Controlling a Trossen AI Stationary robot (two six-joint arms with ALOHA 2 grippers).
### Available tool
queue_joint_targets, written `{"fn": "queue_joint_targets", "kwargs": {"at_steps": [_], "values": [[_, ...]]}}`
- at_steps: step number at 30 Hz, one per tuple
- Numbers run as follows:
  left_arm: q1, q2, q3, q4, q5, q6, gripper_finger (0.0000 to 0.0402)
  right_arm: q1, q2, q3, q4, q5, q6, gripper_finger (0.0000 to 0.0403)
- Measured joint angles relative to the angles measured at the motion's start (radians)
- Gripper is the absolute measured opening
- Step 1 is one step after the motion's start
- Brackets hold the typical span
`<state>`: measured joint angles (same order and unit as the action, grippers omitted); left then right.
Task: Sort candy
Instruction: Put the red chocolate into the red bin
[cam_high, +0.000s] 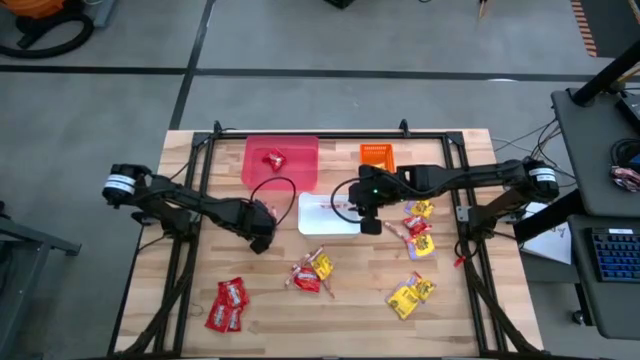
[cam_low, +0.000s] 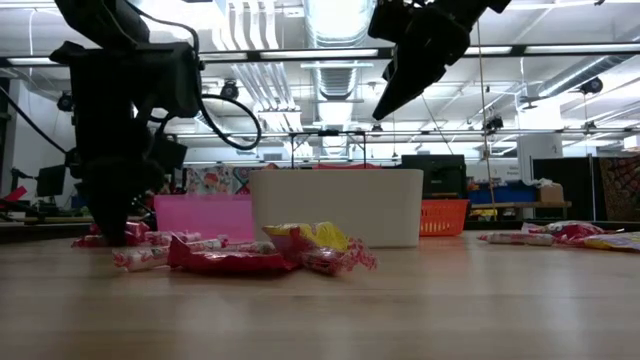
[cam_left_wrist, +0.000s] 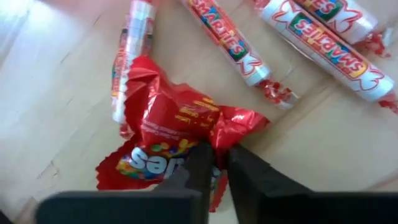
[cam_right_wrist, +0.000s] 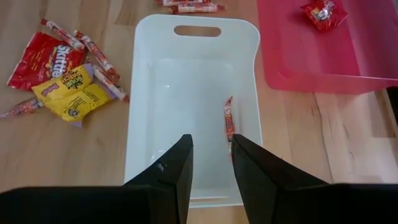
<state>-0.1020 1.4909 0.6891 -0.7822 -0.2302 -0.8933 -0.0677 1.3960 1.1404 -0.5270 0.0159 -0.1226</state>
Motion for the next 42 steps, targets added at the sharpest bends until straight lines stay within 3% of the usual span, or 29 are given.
{"fn": "queue_joint_targets", "kwargs": {"at_steps": [6, 14, 20, 26, 29, 36, 42], "values": [[-0.003, -0.054, 0.000, -0.011, 0.055, 0.001, 0.0002, 0.012, 0.000, 0.000, 0.000, -0.001, 0.000, 0.0105], [-0.013, -0.249, 0.059, -0.105, 0.071, 0.045, 0.0000, 0.011, 0.000, 0.000, -0.033, 0.000, 0.022, 0.0105], [-0.011, -0.364, 0.135, -0.097, 0.003, 0.156, 0.0000, 0.011, 0.000, 0.000, -0.110, 0.000, 0.052, 0.0105], [0.029, -0.384, 0.229, -0.089, -0.091, 0.304, 0.0000, 0.015, 0.000, 0.000, -0.159, 0.001, 0.073, 0.0105], [0.090, -0.362, 0.274, -0.079, -0.151, 0.419, 0.0000, 0.018, 0.000, -0.001, -0.162, 0.001, 0.072, 0.0105], [0.332, -0.266, 0.332, -0.046, -0.162, 0.723, 0.0000, 0.019, -0.010, -0.001, -0.222, 0.002, 0.090, 0.0105], [0.564, -0.140, 0.345, 0.064, -0.016, 0.940, 0.0000, 0.027, -0.022, -0.001, -0.233, 0.002, 0.100, 0.0105]]}}
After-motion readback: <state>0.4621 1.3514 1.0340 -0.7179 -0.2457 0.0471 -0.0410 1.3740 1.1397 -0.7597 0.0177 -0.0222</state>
